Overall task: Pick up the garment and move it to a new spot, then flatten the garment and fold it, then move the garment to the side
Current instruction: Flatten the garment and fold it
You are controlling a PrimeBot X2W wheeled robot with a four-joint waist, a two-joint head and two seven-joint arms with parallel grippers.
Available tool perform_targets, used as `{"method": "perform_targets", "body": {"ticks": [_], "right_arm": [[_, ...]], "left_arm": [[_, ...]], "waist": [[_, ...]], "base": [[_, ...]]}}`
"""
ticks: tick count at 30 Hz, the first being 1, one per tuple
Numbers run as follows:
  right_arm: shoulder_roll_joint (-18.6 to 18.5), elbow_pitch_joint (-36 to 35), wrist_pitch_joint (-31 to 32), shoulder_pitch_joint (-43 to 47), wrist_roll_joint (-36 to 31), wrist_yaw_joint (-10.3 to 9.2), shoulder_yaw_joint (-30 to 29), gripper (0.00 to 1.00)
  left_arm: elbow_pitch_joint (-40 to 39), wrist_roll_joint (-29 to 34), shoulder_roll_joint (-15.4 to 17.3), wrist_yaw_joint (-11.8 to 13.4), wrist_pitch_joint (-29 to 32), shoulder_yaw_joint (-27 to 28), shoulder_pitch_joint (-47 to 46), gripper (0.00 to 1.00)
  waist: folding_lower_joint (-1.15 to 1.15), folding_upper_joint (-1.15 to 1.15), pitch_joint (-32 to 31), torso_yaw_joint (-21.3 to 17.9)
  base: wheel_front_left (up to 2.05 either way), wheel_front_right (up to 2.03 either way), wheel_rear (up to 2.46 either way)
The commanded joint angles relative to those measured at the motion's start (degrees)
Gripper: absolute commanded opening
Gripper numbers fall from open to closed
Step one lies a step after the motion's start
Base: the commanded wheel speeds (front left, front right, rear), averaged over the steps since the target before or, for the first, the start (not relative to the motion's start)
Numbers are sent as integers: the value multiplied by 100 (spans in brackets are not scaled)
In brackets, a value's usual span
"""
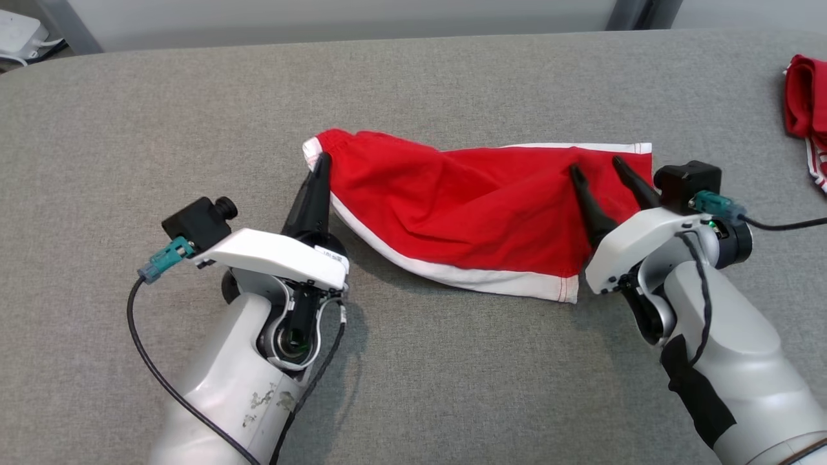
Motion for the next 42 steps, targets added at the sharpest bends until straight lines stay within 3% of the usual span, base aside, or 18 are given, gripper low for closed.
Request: {"method": "perform_targets", "body": {"ticks": [1,4,8,14,19,29,30,31,32,35,36,42], "right_arm": [[93,-17,-162,11,-165,-1,103,100],[26,-405,-200,337,-345,-1,-188,100],[70,-1089,-204,1417,-523,-1,-601,100],[212,-1686,-205,2457,-236,-1,-509,100],[261,-2067,-205,2519,-20,-1,-337,100],[271,-1730,-206,2187,277,-1,355,100],[265,-1665,-206,2148,294,-1,375,96],[258,-1594,-206,2106,308,-1,401,82],[257,-1524,-206,2067,333,-1,423,57],[240,-1344,-206,1970,367,-1,512,21],[233,-1299,-206,1949,381,-1,525,0],[207,-1093,-206,1859,422,-1,538,0]], "left_arm": [[-20,291,72,-90,-32,262,-198,0],[62,878,72,-150,-32,474,-143,0],[15,1504,72,-214,-33,870,110,0],[-22,1877,72,-239,-33,1123,284,0],[-8,2105,72,-260,-33,1236,321,0],[18,2218,72,-288,-33,1162,275,0],[13,2211,72,-289,-33,1156,270,0],[9,2203,72,-291,-33,1145,267,0],[6,2196,72,-293,-33,1132,266,0],[4,2183,72,-295,-33,1097,271,0],[5,2181,72,-295,-33,1097,274,0],[10,2192,72,-292,-33,1127,316,0]], "waist": [[0,0,-10,-33],[0,0,-23,-140],[0,0,-82,-292],[0,0,-28,-383],[0,0,37,-437],[0,0,55,-305],[0,0,56,-291],[0,0,52,-274],[0,0,46,-257],[0,0,18,-213],[0,0,9,-202],[0,0,-20,-195]], "base": [[0,0,0],[0,0,0],[0,0,0],[0,0,0],[0,0,0],[0,0,0],[0,0,0],[0,0,0],[0,0,0],[0,0,0],[0,0,0],[0,0,0]]}}
